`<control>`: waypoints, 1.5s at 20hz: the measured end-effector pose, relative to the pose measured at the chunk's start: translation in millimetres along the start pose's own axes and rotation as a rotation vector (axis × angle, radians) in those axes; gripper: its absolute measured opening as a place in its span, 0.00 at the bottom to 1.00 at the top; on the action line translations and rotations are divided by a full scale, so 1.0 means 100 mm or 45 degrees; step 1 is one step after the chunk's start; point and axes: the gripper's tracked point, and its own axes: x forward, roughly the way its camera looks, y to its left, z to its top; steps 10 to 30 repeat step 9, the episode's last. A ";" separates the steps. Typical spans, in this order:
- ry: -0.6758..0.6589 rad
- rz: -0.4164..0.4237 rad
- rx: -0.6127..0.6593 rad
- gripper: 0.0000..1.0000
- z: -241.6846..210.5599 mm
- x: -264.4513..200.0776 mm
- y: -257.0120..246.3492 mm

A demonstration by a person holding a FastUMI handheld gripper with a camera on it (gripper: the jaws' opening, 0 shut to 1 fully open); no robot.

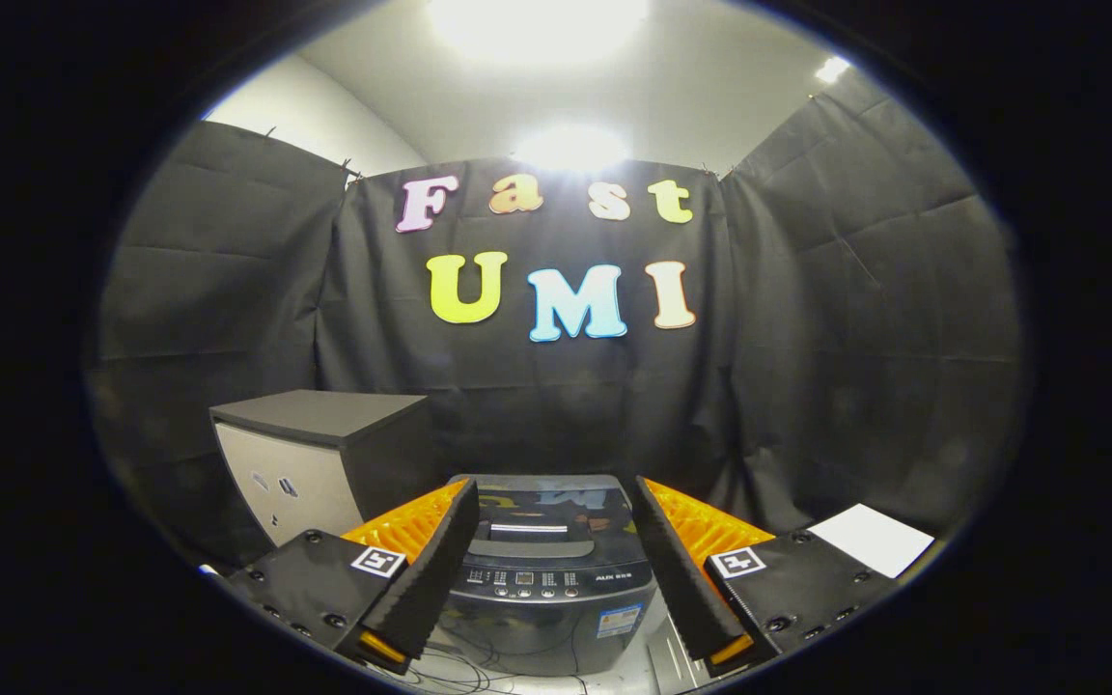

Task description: Put the clothes into the washing machine and then close the washing machine lid.

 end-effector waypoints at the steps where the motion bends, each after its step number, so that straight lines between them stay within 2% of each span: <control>1: -0.003 -0.001 -0.001 0.98 -0.02 -0.04 0.01; 8: 0.028 -0.045 0.048 0.98 -0.17 -0.12 -0.03; 30: 0.020 -0.042 0.053 0.98 -0.14 -0.12 -0.02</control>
